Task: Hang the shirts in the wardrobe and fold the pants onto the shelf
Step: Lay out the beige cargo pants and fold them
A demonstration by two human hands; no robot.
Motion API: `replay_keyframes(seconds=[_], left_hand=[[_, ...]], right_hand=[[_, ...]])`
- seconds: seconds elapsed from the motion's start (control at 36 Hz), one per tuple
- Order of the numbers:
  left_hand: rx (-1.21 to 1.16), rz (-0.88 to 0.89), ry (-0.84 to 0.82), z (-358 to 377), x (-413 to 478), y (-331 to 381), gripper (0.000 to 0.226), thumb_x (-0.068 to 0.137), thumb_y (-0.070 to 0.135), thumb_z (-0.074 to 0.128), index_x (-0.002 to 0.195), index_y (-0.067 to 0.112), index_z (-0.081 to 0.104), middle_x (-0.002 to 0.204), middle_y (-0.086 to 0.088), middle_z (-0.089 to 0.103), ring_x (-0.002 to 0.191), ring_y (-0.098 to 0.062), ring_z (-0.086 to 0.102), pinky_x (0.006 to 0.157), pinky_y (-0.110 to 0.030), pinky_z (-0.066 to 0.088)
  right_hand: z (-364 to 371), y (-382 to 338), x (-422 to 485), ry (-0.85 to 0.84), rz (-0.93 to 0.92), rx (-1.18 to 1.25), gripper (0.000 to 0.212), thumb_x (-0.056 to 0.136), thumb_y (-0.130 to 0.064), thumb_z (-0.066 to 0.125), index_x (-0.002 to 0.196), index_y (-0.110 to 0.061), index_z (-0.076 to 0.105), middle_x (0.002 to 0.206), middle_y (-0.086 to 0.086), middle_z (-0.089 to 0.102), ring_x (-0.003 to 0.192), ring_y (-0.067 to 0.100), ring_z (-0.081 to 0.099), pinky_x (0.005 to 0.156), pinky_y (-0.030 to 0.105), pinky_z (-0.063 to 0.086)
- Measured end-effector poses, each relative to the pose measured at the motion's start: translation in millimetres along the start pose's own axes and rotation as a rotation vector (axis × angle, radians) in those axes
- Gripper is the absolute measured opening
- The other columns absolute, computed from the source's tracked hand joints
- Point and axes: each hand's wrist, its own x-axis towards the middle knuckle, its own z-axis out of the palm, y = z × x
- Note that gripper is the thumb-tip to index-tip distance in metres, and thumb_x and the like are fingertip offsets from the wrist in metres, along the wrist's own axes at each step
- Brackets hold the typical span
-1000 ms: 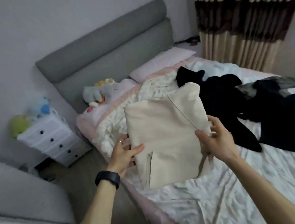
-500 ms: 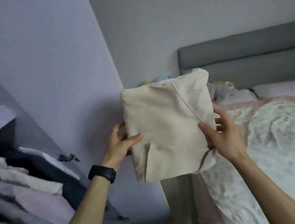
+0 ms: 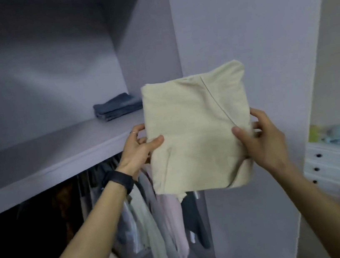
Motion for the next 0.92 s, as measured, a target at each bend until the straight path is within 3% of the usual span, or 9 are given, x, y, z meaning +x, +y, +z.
replay_keyframes(seconds=[0.19, 0.28, 0.42, 0.5, 0.61, 0.69, 0.81, 0.83, 0.92], left_hand=[[0.182, 0.026, 0.235, -113, 26, 35, 0.046, 0.081, 0.032, 0.083, 0.117, 0.033, 0.054, 0.090, 0.007, 0.077, 0.078, -0.016, 0.075, 0.066, -0.036, 0.059], [0.232, 0.022, 0.305, -159, 42, 46, 0.041, 0.081, 0.034, 0.082, 0.108, 0.040, 0.052, 0.081, 0.016, 0.075, 0.072, -0.012, 0.074, 0.064, -0.036, 0.061], [0.264, 0.011, 0.392, -221, 72, 65, 0.045, 0.081, 0.033, 0.082, 0.113, 0.034, 0.050, 0.081, 0.006, 0.077, 0.069, -0.015, 0.074, 0.052, -0.028, 0.056], [0.303, -0.005, 0.450, -253, 92, 75, 0.050, 0.081, 0.035, 0.082, 0.119, 0.032, 0.049, 0.098, -0.001, 0.074, 0.084, -0.023, 0.073, 0.062, -0.034, 0.058], [0.354, -0.039, 0.528, -300, 117, 74, 0.058, 0.081, 0.038, 0.081, 0.127, 0.025, 0.048, 0.112, 0.001, 0.067, 0.093, -0.021, 0.068, 0.065, -0.033, 0.057], [0.363, -0.135, 0.552, -333, 129, 59, 0.065, 0.080, 0.040, 0.082, 0.132, 0.017, 0.051, 0.118, -0.002, 0.065, 0.099, -0.024, 0.065, 0.078, -0.039, 0.058], [0.362, -0.263, 0.554, -361, 131, 33, 0.057, 0.085, 0.041, 0.078, 0.127, 0.008, 0.059, 0.120, -0.010, 0.067, 0.100, -0.028, 0.066, 0.087, -0.044, 0.058], [0.387, -0.306, 0.530, -363, 129, 29, 0.062, 0.088, 0.045, 0.074, 0.133, 0.008, 0.055, 0.132, -0.011, 0.062, 0.108, -0.029, 0.064, 0.095, -0.044, 0.055], [0.609, -0.361, 0.433, -369, 125, 28, 0.092, 0.094, 0.054, 0.061, 0.160, 0.011, 0.013, 0.163, -0.006, 0.026, 0.146, -0.025, 0.034, 0.115, -0.034, 0.030]], right_hand=[[120, -55, 66, -0.167, -0.093, 0.161, 0.046, 0.090, -0.038, 0.073, 0.132, -0.037, 0.055, 0.094, -0.026, 0.059, 0.081, -0.025, 0.053, 0.064, -0.004, 0.037], [172, -79, 94, -0.221, -0.122, 0.173, 0.046, 0.089, -0.040, 0.074, 0.131, -0.036, 0.056, 0.092, -0.028, 0.057, 0.081, -0.015, 0.057, 0.063, 0.005, 0.039], [253, -120, 144, -0.320, -0.157, 0.196, 0.045, 0.089, -0.036, 0.074, 0.130, -0.030, 0.058, 0.089, -0.023, 0.057, 0.093, 0.017, 0.061, 0.080, 0.032, 0.047], [296, -144, 169, -0.365, -0.166, 0.204, 0.046, 0.089, -0.034, 0.074, 0.131, -0.027, 0.058, 0.084, -0.019, 0.057, 0.082, 0.012, 0.059, 0.071, 0.027, 0.043], [358, -169, 190, -0.410, -0.165, 0.210, 0.043, 0.086, -0.031, 0.078, 0.125, -0.027, 0.062, 0.082, -0.014, 0.058, 0.084, 0.016, 0.059, 0.074, 0.024, 0.038], [403, -181, 195, -0.515, -0.154, 0.159, 0.044, 0.087, -0.033, 0.077, 0.127, -0.026, 0.059, 0.105, -0.001, 0.063, 0.101, 0.025, 0.060, 0.080, 0.027, 0.040], [458, -188, 192, -0.669, -0.148, 0.112, 0.050, 0.089, -0.026, 0.073, 0.135, -0.020, 0.054, 0.128, 0.006, 0.064, 0.101, 0.020, 0.057, 0.086, 0.025, 0.042], [468, -187, 189, -0.697, -0.148, 0.075, 0.049, 0.091, -0.023, 0.070, 0.136, -0.020, 0.053, 0.131, 0.007, 0.063, 0.104, 0.022, 0.058, 0.087, 0.025, 0.043], [486, -187, 178, -0.756, -0.215, -0.123, 0.037, 0.094, -0.024, 0.063, 0.130, -0.021, 0.059, 0.132, 0.006, 0.063, 0.115, 0.026, 0.059, 0.090, 0.030, 0.048]])
